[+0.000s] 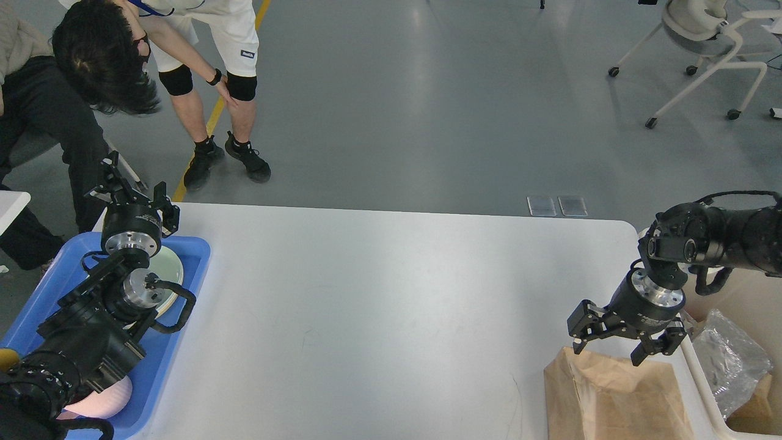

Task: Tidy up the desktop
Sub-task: 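Bring the right gripper down toward the brown paper bag, then raise the right gripper up away from the paper bag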

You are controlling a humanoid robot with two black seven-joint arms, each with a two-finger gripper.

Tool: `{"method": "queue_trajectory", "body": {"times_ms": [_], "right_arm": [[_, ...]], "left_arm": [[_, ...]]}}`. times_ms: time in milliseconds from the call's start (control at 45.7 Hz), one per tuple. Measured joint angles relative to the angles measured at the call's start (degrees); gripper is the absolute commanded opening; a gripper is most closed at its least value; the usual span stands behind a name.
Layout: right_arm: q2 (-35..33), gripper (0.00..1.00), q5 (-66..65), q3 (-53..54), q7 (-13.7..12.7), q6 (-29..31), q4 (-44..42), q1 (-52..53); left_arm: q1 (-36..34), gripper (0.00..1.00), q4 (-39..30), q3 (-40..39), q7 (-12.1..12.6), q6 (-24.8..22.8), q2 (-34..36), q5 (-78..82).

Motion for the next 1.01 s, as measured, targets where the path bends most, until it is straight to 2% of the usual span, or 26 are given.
{"method": "queue_trajectory", "body": {"times_ms": [438, 700, 1007], "right_arm": [[-2.1, 0.98, -0.3, -0.5, -0.2, 1.1, 0.1, 0.6], [-1.7, 0.99, -0.9, -0.3, -0.2, 0.6, -6.9, 0.0], [-1.8, 0.99, -1.7, -1.2, -0.2, 0.6, -8.7, 0.5]], "left_arm": [[0.0, 0.96, 0.0, 0.0, 0.0, 0.0, 0.0, 0.0], [0.0, 0.96, 0.0, 0.0, 0.0, 0.0, 0.0, 0.0], [0.0, 0.96, 0.0, 0.0, 0.0, 0.0, 0.0, 0.0]]}}
